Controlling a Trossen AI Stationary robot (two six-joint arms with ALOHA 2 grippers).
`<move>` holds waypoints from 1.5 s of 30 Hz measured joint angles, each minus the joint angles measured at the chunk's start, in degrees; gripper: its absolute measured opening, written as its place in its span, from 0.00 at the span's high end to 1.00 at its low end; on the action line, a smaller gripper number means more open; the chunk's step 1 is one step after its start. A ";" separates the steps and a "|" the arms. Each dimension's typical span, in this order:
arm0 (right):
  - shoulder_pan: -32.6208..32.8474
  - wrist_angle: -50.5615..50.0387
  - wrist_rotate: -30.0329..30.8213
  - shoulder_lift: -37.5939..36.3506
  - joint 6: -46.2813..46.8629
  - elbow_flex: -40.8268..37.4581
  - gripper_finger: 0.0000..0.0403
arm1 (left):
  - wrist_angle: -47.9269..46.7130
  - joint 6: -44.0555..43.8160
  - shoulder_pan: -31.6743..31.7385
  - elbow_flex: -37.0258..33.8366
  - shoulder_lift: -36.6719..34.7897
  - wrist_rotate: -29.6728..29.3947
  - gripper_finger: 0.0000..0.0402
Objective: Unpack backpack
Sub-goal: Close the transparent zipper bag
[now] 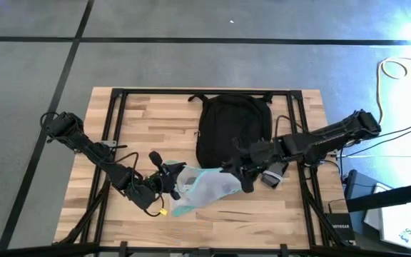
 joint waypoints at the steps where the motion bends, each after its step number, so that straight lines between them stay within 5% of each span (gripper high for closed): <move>1: 0.96 -0.88 1.08 -0.10 0.55 0.00 1.00 | -0.07 -0.03 0.00 -0.01 0.00 -0.03 1.00; 29: 24.06 -11.26 28.61 -9.39 27.92 -11.95 1.00 | -0.06 0.73 0.13 -0.03 0.00 -0.27 1.00; 45: 34.88 -29.55 41.43 -12.58 50.61 -12.00 1.00 | 0.04 1.70 0.13 -0.03 0.00 -2.93 1.00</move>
